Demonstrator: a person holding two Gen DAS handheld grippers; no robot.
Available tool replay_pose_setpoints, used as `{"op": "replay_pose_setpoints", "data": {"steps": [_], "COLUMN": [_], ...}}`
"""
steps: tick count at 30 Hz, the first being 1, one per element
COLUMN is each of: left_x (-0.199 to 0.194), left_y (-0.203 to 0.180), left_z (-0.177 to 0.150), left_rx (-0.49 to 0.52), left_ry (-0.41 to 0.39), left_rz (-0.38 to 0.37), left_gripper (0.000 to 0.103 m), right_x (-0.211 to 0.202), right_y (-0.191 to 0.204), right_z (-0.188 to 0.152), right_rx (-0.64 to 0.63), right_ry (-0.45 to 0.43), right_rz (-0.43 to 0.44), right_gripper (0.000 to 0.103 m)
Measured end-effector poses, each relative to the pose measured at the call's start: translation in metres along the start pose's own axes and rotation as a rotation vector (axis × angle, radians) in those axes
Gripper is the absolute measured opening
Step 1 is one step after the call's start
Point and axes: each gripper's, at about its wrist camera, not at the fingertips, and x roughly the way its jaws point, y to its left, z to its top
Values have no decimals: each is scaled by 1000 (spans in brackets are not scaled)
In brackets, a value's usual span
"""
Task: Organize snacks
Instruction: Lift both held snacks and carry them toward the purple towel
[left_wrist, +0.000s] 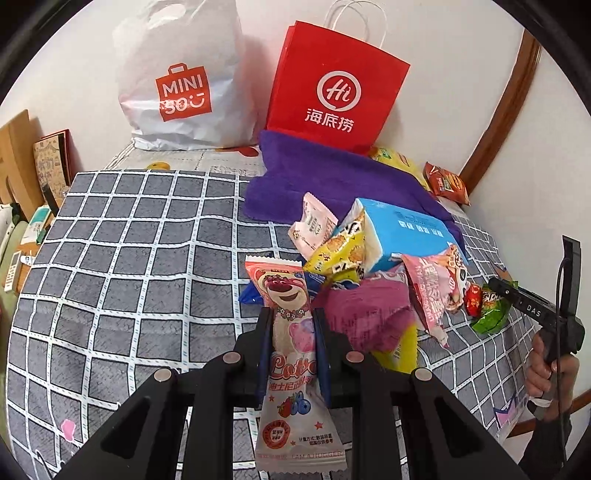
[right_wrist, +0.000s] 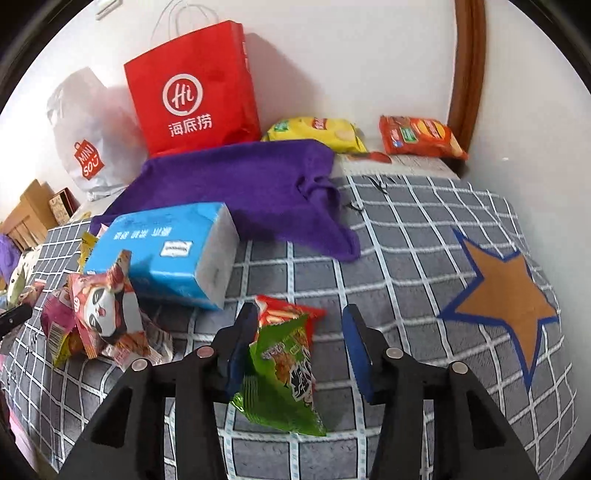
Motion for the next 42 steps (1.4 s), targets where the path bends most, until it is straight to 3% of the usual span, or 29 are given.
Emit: {"op": "replay_pose_setpoints", "data": {"steps": [4, 13, 18, 19, 20, 21, 29, 42], "left_x": [1, 1, -5, -6, -6, -7, -18, -25], "left_y": [-4, -18, -20, -20, -20, -20, -30, -81], "left_z": [-4, -6, -5, -5, -4, -4, 8, 55], "left_rx": [1, 18, 22, 22, 22, 22, 42, 119], "left_ry": [6, 11, 6, 6, 7, 8, -15, -46], "left_rz": [-20, -55, -57, -60, -63, -64, -79, -167], "left_gripper": [20, 20, 20, 20, 20, 20, 20, 20], "right_x": [-14, -1, 3, 5, 8, 10, -25, -82], "right_y": [-1, 15, 12, 14, 18, 20, 22, 67], "right_z": [-15, -36, -28, -26, -24, -23, -4, 42], "right_rx": [14, -17, 27, 14, -13, -32, 2, -98], "right_ry": [-14, 21, -18, -13, 2, 14, -51, -177], "right_rz": [21, 39, 93, 92, 73, 52, 102, 143], "right_gripper": [67, 67, 67, 63, 50, 48, 47, 47]}}
